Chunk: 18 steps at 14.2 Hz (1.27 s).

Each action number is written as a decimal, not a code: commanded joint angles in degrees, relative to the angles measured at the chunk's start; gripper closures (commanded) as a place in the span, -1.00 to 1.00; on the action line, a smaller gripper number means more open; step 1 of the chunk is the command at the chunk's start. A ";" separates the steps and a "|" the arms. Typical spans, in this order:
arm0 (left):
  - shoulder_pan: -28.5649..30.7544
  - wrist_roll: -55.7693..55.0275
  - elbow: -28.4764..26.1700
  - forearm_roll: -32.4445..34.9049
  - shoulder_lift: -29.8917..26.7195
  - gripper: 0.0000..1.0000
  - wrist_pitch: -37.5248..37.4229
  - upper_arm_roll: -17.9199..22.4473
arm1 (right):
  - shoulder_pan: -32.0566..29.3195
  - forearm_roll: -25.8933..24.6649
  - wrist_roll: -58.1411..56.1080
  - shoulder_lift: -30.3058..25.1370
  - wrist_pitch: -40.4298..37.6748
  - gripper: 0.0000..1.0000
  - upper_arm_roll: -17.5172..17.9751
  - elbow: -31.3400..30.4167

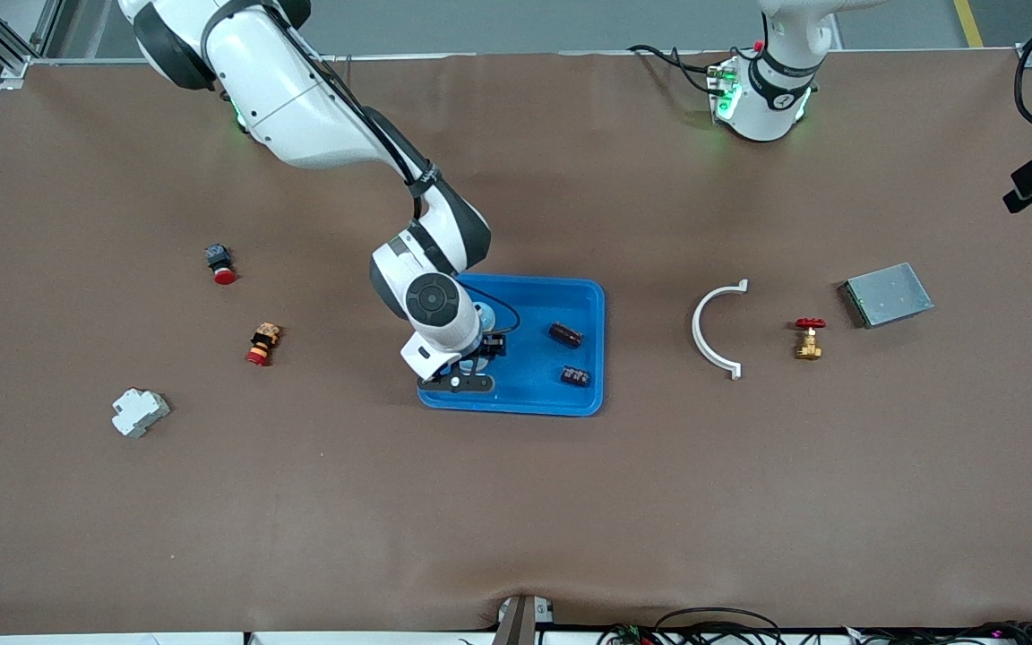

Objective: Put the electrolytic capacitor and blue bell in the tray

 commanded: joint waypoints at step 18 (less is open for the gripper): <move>-9.91 0.92 1.07 -0.70 0.24 -1.00 -1.84 5.53 | -10.94 0.72 -7.19 -32.09 -39.56 -1.00 -0.30 0.26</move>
